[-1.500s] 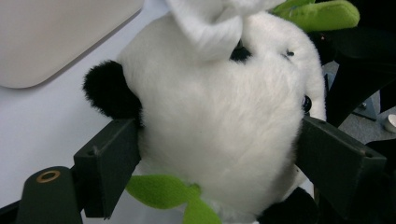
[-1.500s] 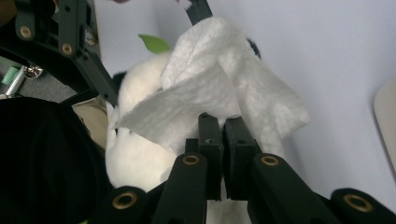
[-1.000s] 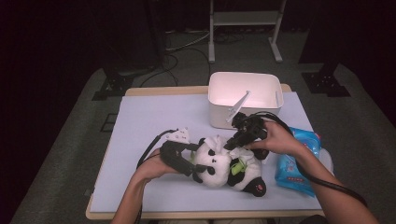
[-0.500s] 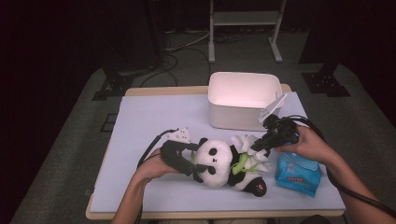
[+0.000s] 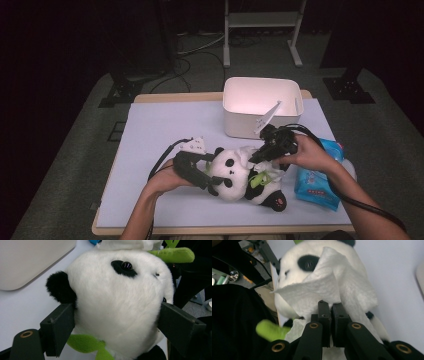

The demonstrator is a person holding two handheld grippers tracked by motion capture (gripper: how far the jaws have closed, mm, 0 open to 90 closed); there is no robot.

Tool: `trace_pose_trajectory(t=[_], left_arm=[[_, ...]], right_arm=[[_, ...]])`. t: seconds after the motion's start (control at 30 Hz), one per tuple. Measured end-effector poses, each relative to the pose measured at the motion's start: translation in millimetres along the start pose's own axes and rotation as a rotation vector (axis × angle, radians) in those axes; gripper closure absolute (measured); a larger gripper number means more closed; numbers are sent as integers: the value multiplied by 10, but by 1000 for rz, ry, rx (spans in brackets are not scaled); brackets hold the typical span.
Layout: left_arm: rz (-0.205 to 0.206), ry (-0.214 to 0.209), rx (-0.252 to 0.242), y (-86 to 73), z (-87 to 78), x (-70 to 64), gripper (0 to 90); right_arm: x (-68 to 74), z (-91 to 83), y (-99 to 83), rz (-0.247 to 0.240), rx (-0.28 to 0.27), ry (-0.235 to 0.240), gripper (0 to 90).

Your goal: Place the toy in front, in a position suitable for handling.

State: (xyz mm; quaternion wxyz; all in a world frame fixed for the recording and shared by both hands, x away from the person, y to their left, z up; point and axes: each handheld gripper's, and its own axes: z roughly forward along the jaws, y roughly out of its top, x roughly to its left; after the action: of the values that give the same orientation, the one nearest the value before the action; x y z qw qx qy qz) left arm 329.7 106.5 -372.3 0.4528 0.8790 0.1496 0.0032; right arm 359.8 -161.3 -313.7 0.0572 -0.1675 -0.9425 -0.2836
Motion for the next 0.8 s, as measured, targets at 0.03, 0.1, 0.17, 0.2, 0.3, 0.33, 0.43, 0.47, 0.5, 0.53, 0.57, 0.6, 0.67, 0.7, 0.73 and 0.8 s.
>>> trace_pose_trajectory(t=[0.03, 0.1, 0.17, 0.2, 0.3, 0.33, 0.43, 0.47, 0.5, 0.53, 0.57, 0.6, 0.67, 0.7, 0.73, 0.8], left_arm=[[5, 3, 3, 8, 1, -10, 156], [6, 5, 6, 11, 3, -16, 156], [0, 6, 5, 10, 8, -17, 156], [1, 5, 4, 9, 8, -14, 156], [8, 5, 0, 22, 7, -22, 156], [12, 6, 1, 26, 7, -24, 156], [13, 9, 3, 32, 7, -33, 156], [13, 9, 3, 32, 7, -33, 156], [11, 11, 5, 27, 7, -31, 156], [9, 10, 5, 25, 7, -31, 156], [10, 9, 3, 25, 8, -31, 156], [10, 9, 3, 27, 8, -33, 156], [16, 9, 5, 34, 6, -38, 156], [18, 9, 7, 34, 5, -39, 156], [18, 8, 7, 31, 4, -37, 156], [16, 7, 8, 26, 5, -31, 156]], right_arm=[[1, 34, 44, -6, 8, 2, 865], [-6, 64, 105, -20, 8, 9, 865], [-13, 88, 167, -26, 8, 15, 864], [-15, 93, 196, -27, 9, 14, 865], [-17, 88, 280, -30, 5, 20, 864], [-16, 93, 315, -35, 0, 22, 864], [-19, 122, 390, -46, -1, 28, 864], [-19, 122, 390, -46, -1, 28, 864], [-29, 149, 432, -49, 4, 31, 864], [-35, 158, 446, -54, 3, 32, 864], [-38, 167, 468, -50, 4, 34, 864], [-42, 177, 490, -52, 2, 34, 864], [-42, 197, 539, -53, -4, 34, 864], [-37, 210, 563, -52, -2, 36, 864], [-35, 223, 586, -56, -2, 35, 863], [-28, 246, 619, -62, 5, 31, 863]])
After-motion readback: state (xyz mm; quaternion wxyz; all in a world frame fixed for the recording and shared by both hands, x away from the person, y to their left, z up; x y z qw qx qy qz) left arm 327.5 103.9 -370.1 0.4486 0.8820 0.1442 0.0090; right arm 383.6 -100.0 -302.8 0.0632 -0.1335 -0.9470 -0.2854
